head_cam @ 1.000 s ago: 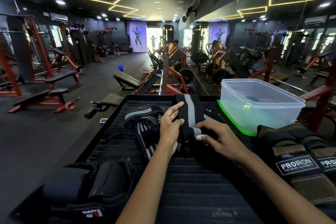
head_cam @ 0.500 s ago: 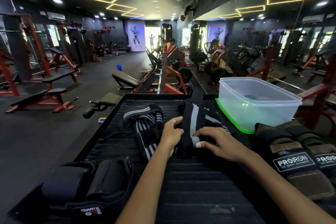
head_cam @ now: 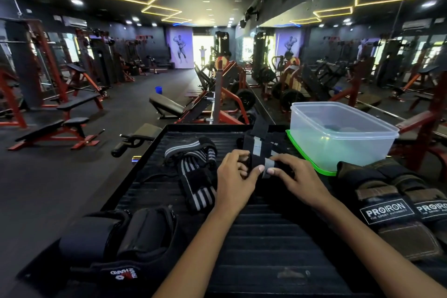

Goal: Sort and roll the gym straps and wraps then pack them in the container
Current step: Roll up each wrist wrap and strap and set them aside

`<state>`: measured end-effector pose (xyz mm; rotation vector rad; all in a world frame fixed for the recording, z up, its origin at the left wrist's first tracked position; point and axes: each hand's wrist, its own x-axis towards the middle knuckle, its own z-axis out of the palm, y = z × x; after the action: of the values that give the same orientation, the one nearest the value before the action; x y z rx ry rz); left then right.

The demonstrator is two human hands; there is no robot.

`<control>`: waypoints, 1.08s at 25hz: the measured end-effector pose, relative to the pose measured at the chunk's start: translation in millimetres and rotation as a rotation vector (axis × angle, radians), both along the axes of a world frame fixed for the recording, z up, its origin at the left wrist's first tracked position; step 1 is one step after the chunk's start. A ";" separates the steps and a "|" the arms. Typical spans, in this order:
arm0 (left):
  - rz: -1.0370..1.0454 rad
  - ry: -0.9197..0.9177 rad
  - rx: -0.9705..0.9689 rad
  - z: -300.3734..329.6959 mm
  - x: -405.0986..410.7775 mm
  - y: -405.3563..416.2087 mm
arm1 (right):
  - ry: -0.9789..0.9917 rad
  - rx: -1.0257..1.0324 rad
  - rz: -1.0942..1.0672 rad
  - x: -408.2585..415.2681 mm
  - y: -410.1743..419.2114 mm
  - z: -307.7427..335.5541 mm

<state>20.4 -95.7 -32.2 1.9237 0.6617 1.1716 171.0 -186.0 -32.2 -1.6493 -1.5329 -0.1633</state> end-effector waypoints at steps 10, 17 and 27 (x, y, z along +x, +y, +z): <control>0.084 -0.010 -0.098 -2.8 -8.7 -2.5 | 0.151 -0.026 0.044 -4.6 -3.2 -5.1; -0.013 0.007 -0.006 -2.0 -14.3 -4.2 | 0.437 -0.016 0.162 3.1 -3.8 -8.2; -0.086 0.211 0.085 -13.1 -14.0 9.5 | 0.380 -0.064 0.213 1.2 -3.3 -9.8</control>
<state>6.4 -86.1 -45.2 2.1459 0.6411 0.9651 172.2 -189.3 -42.0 -1.4528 -1.4154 0.3006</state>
